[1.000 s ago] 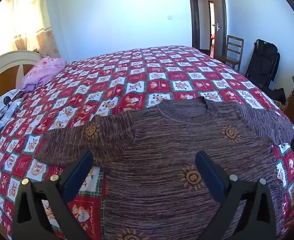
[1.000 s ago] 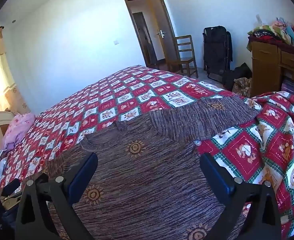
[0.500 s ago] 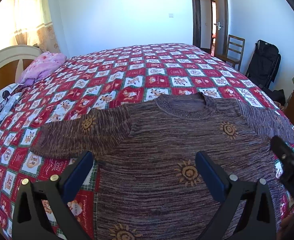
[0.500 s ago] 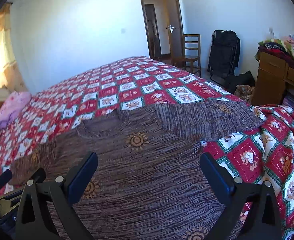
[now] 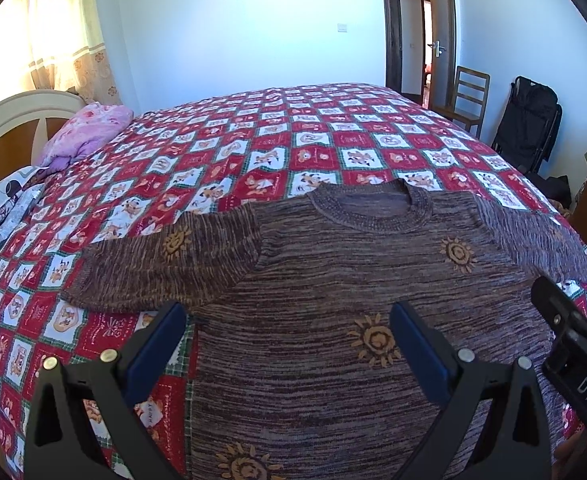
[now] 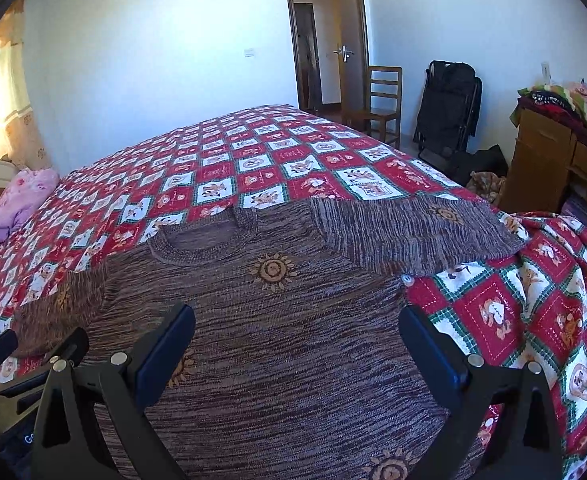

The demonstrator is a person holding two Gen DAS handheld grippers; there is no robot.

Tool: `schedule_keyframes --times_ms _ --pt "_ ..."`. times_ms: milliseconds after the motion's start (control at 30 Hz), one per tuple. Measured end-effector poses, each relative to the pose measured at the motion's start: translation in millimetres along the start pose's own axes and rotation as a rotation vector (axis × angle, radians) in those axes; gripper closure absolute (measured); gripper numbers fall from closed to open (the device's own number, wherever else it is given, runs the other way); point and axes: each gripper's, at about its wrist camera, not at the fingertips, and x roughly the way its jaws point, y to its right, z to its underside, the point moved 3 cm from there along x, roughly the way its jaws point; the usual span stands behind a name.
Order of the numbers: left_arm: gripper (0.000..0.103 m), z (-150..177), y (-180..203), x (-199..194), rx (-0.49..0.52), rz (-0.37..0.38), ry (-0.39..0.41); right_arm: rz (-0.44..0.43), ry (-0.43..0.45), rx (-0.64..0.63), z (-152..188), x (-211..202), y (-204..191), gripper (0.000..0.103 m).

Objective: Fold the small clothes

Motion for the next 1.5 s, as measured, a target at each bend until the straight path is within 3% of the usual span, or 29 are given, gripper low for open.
schedule_keyframes --times_ms 1167,1267,1400,1500 --pt "0.000 7 2 19 -0.004 0.001 -0.033 -0.002 -0.053 -0.010 8 24 -6 0.001" --pt "0.000 6 -3 24 -0.016 0.002 -0.027 -0.029 -0.066 0.006 5 33 2 0.001" --pt "0.000 6 -13 37 -0.039 -0.012 -0.032 -0.050 -0.007 0.085 -10 40 46 0.002" --pt "0.000 10 -22 49 -0.057 -0.027 -0.032 -0.005 -0.014 0.153 -31 54 95 0.025"
